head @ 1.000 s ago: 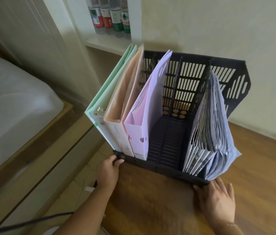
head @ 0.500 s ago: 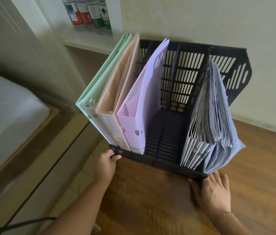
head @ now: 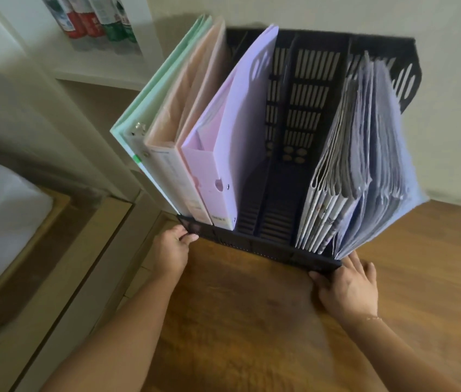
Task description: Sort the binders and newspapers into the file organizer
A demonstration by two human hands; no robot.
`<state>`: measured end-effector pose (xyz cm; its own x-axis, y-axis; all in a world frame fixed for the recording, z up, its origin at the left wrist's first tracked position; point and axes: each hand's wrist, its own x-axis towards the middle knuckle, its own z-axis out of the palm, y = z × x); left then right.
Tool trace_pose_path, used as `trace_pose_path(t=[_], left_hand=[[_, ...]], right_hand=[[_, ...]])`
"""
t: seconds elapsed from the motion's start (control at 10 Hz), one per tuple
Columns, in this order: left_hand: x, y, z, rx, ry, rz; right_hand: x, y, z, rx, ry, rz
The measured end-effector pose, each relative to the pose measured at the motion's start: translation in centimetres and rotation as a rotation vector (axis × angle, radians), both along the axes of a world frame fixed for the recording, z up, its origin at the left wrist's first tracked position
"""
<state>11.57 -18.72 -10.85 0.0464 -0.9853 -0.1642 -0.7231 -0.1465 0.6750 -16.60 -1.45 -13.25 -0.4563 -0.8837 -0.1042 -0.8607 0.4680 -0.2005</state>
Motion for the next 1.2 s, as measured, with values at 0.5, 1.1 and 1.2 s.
trace_pose_path(t=[0.5, 1.1, 1.2], left_hand=[[0.0, -0.7, -0.7, 0.173, 0.054, 0.041], [-1.6, 3.6, 0.2, 0.261, -0.003, -0.042], [-2.2, 8.0, 0.3, 0.215, -0.305, -0.091]], right_hand=[[0.0, 0.1, 0.3, -0.009, -0.058, -0.004], [-1.1, 2.4, 1.2, 0.092, -0.081, 0.079], [-0.8, 5.2, 2.4, 0.239, -0.038, 0.129]])
